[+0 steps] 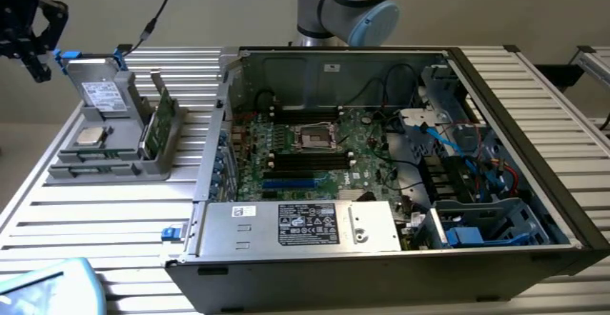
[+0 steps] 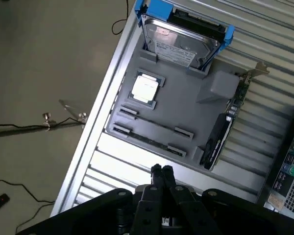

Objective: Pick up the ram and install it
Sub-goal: 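Pick up the ram and move it above insertion slot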

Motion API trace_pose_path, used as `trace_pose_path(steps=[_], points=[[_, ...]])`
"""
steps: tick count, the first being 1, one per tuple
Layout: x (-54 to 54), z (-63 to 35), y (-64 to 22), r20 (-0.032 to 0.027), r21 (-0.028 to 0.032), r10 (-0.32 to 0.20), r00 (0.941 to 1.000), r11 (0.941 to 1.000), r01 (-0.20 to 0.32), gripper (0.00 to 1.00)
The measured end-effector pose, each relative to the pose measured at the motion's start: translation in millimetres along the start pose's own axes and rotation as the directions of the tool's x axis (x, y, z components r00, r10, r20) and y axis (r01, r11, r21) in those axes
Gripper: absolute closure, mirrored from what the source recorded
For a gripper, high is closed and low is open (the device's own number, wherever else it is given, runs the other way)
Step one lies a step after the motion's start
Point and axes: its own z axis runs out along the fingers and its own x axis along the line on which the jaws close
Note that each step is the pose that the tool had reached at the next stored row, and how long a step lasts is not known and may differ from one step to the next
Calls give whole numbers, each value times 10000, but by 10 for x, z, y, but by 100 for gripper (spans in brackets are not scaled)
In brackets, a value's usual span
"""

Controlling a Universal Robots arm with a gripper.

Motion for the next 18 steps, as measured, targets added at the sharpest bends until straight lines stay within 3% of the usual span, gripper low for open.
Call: trace_pose_path(steps=[4,9,13,18], points=[[0,6,0,-64,27,-719,9974,9974,719,89],[0,11,0,-145,55,-1623,9866,9867,1624,89],[0,14,0,-196,61,-2338,9721,9722,2339,89],[-1,15,0,-230,44,-3207,9469,9471,3209,89]])
